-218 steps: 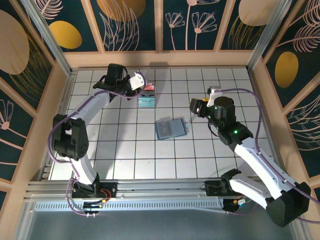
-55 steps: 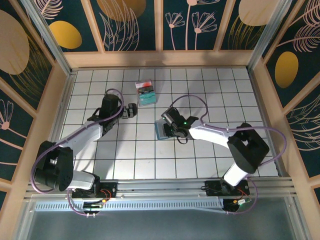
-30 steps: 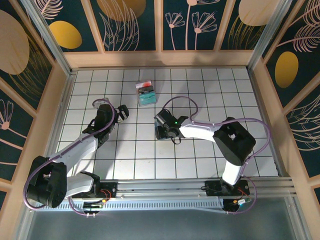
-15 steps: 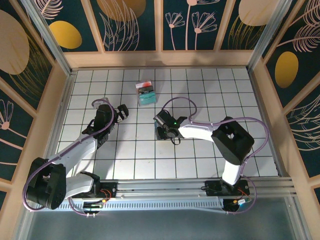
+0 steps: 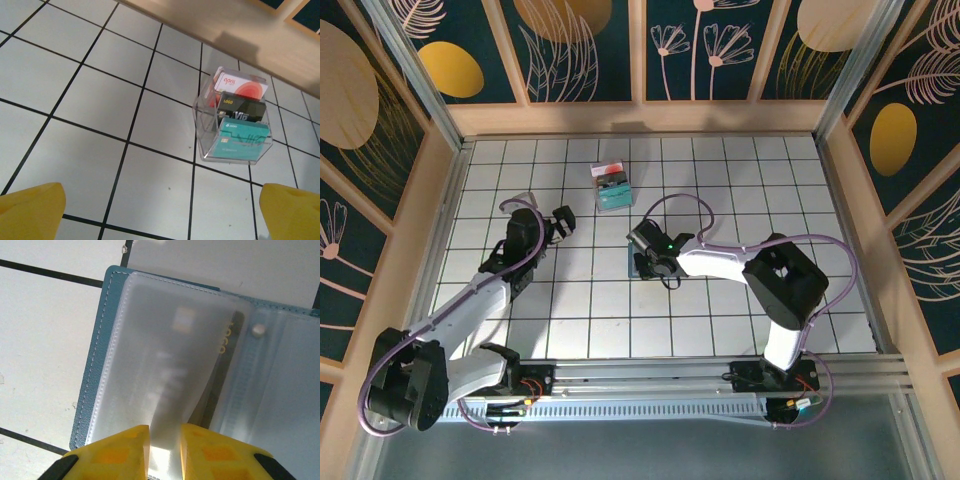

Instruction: Take the credit cards out of the card holder

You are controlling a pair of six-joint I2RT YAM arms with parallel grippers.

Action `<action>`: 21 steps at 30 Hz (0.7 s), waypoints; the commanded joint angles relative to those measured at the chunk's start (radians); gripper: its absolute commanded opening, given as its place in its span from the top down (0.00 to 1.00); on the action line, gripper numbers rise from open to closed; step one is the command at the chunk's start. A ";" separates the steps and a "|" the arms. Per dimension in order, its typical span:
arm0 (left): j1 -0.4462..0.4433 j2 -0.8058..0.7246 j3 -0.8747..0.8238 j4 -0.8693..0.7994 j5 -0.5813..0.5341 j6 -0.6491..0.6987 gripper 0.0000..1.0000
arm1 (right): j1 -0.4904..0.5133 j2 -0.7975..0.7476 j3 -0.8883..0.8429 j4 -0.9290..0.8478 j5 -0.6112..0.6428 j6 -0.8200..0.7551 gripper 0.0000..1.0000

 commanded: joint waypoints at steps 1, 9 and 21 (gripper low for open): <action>0.002 -0.031 0.006 -0.002 0.016 0.028 0.01 | 0.001 -0.014 0.016 -0.022 0.029 0.016 0.73; 0.003 -0.053 -0.020 0.000 -0.024 0.014 0.01 | 0.039 -0.006 0.086 -0.074 0.097 0.012 0.58; 0.003 -0.030 -0.021 0.012 -0.016 0.009 0.01 | 0.036 0.043 0.096 -0.061 0.111 0.020 0.45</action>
